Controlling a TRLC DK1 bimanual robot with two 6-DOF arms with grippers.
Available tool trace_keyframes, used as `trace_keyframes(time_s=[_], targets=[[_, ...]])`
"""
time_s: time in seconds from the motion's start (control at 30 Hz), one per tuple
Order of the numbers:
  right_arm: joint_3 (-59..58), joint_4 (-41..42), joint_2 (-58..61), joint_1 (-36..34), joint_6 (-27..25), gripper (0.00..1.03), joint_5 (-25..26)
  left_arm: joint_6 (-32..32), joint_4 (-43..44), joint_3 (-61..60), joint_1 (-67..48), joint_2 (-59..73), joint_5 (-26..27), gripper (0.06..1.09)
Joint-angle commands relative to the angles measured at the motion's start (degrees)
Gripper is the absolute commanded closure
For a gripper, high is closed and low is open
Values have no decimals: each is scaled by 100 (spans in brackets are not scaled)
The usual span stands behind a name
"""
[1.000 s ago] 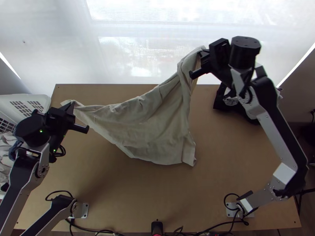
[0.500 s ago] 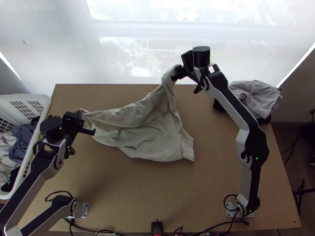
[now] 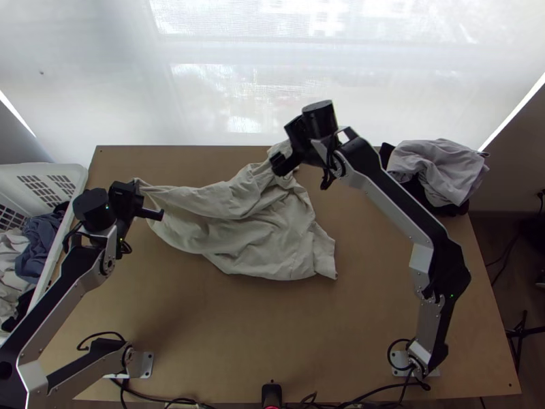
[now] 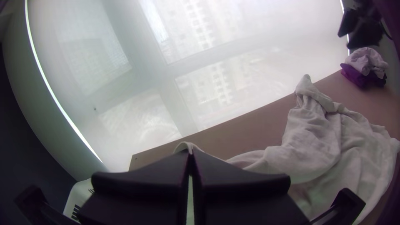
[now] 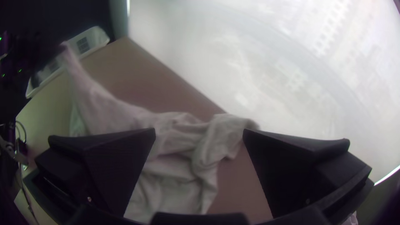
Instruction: Fold the t-shirt
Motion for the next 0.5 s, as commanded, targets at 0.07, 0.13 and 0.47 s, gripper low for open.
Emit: trace_keyframes(time_s=[0.07,0.13,0.47], targets=[[-1041,-824,-473,1621,-314,5,-427,102,587,624,129,956,-5,105],[-1261,-851,-473,1973,-481,5,-436,102,684,799,146,1176,-5,105],[-1577,-851,63,2650,-648,6,-524,41,798,1081,173,1606,-5,105]])
